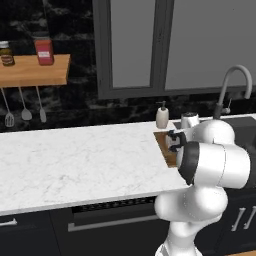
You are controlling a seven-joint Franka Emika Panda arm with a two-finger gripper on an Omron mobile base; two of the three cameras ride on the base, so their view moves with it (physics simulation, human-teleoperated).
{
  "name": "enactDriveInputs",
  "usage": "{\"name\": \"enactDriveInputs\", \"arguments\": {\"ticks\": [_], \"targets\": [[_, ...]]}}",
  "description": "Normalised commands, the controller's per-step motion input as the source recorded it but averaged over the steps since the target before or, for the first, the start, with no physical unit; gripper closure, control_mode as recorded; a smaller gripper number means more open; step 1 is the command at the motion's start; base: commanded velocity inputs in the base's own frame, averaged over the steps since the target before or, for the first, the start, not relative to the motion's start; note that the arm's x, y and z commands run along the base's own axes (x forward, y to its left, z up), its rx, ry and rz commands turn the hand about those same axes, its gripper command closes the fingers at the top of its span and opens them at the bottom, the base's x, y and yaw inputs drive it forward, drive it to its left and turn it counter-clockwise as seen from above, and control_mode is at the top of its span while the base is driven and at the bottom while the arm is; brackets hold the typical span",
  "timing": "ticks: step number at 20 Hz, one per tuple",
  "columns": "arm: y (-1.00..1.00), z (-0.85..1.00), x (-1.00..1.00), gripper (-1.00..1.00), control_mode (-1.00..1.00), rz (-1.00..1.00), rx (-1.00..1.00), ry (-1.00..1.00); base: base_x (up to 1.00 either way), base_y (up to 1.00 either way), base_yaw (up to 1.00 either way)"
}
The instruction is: Pick up the sponge from the counter and clean the cutting board by briefly scrubbing or pressing down on the cutting board. Once finished, release the sponge.
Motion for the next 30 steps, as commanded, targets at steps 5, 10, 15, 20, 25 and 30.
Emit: {"name": "enactDriveInputs", "arguments": {"ticks": [5, 10, 15, 20, 25, 30], "targets": [[-0.73, 0.33, 0.69, 1.00, -1.00, 0.05, 0.27, 0.32, 0.00, 0.00, 0.00], [0.01, -0.67, 0.67, 1.00, -1.00, 0.15, 0.34, 0.07, 0.00, 0.00, 0.00], [0.14, -1.00, 0.14, 1.00, -1.00, 0.01, 0.25, -0.25, 0.00, 0.00, 0.00], [0.63, -0.77, 0.05, 1.00, -1.00, 0.00, 0.10, -0.35, 0.00, 0.00, 0.00], [0.96, -0.27, 0.55, 1.00, -1.00, -0.05, -0.02, -0.11, 0.00, 0.00, 0.00], [1.00, 0.00, 0.97, 1.00, -1.00, -0.01, -0.20, 0.42, 0.00, 0.00, 0.00]]}}
